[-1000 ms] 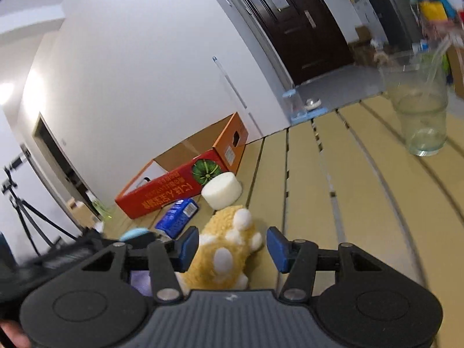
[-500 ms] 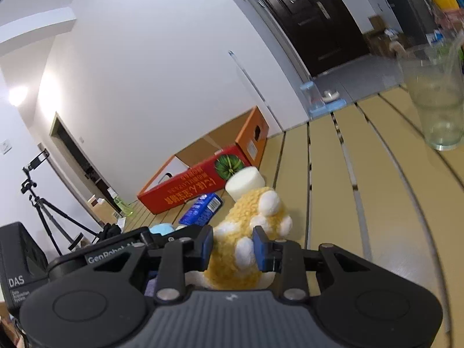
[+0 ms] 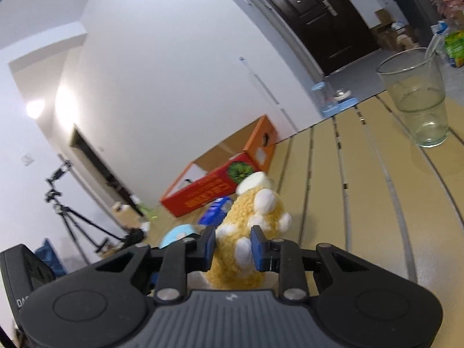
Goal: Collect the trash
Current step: 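Grasp the white lamb head with the left gripper while the right grasps its yellow body, then carry the plush lamb over the black bin and open both grippers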
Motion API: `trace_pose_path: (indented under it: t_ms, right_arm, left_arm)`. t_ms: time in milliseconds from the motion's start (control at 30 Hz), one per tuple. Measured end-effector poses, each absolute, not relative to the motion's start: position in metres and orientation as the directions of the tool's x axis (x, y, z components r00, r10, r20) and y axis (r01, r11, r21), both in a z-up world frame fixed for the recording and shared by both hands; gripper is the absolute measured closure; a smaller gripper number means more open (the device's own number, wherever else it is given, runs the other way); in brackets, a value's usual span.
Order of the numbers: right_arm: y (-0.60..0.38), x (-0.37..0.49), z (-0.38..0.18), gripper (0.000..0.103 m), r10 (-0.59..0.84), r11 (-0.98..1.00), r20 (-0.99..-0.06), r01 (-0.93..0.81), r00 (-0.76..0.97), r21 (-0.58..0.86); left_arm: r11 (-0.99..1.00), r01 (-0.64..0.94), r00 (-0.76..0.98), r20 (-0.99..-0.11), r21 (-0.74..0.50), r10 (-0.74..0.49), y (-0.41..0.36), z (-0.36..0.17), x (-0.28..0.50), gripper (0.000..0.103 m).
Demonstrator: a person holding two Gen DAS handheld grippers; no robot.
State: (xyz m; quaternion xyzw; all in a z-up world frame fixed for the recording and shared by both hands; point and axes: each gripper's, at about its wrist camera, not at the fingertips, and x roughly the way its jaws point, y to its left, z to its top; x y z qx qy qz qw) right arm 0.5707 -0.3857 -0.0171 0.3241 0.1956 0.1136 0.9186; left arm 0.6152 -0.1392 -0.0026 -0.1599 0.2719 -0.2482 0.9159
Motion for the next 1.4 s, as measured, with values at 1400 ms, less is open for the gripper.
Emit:
trace_pose_path:
  t_ms: [1400]
  right_arm:
    - [-0.199, 0.545, -0.152, 0.078, 0.394, 0.918, -0.799, -0.235, 0.455, 0.319]
  left_arm:
    - [0.947, 0.069, 0.561, -0.772, -0.315, -0.298, 0.006, -0.17, 0.515, 0.055]
